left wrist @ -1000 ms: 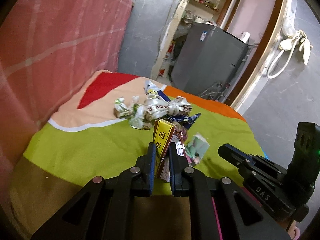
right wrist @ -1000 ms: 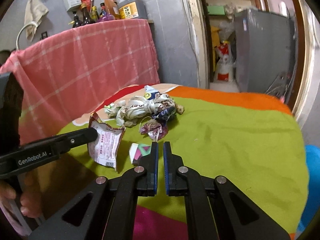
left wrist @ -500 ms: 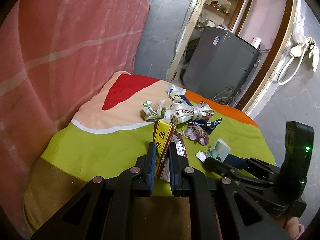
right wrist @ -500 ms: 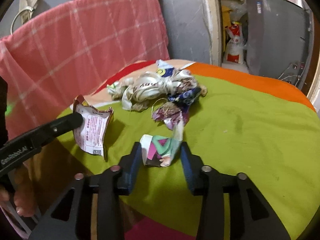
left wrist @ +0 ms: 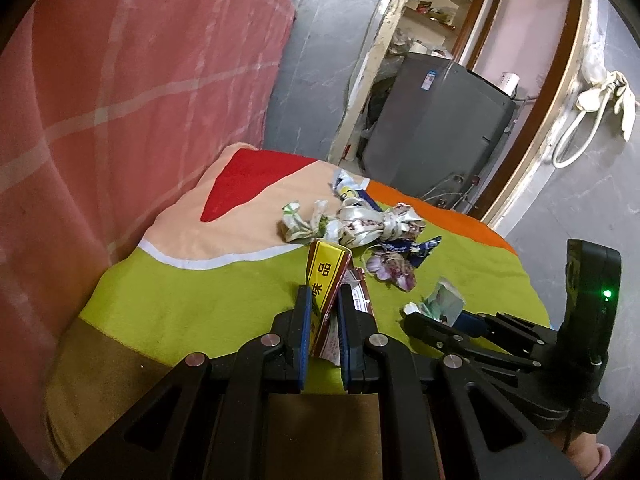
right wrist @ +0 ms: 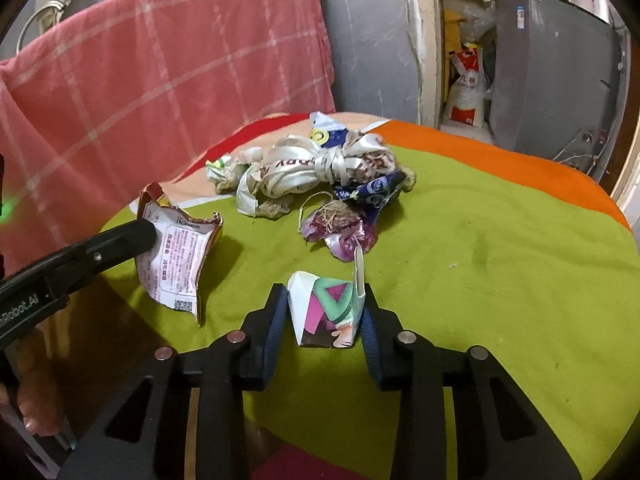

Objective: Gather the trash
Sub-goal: 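Grasp and lift the pink-green paper with the right tool while the left tool holds the yellow box, then carry both held pieces over the blue bucket, then open both tools to drop the pieces into the blue bucket, then move both open tools back to the trash pile on the bedspread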

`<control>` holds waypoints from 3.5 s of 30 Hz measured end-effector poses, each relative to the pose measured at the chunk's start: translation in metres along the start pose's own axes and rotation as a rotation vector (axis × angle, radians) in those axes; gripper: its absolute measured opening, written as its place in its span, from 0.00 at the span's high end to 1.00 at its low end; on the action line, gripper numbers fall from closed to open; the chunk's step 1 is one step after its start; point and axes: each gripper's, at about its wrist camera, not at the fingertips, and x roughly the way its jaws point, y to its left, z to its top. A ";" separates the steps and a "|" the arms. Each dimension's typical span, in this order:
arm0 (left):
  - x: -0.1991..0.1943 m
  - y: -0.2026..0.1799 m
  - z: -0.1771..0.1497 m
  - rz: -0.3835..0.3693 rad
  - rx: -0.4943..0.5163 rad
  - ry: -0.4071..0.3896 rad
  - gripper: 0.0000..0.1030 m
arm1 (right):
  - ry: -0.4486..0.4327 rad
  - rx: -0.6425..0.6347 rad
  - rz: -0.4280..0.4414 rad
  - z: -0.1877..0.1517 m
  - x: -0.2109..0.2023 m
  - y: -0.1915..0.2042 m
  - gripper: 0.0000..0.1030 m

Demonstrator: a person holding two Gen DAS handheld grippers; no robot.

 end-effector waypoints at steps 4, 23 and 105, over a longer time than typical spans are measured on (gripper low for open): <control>-0.005 -0.011 -0.001 -0.023 0.019 -0.023 0.91 | -0.087 0.008 -0.021 -0.008 -0.026 -0.005 0.68; -0.009 -0.178 -0.006 -0.300 0.217 -0.233 0.91 | -0.558 0.092 -0.366 -0.057 -0.215 -0.086 0.68; 0.027 -0.236 -0.013 -0.170 0.285 -0.235 0.04 | -0.670 0.315 -0.624 -0.120 -0.271 -0.170 0.00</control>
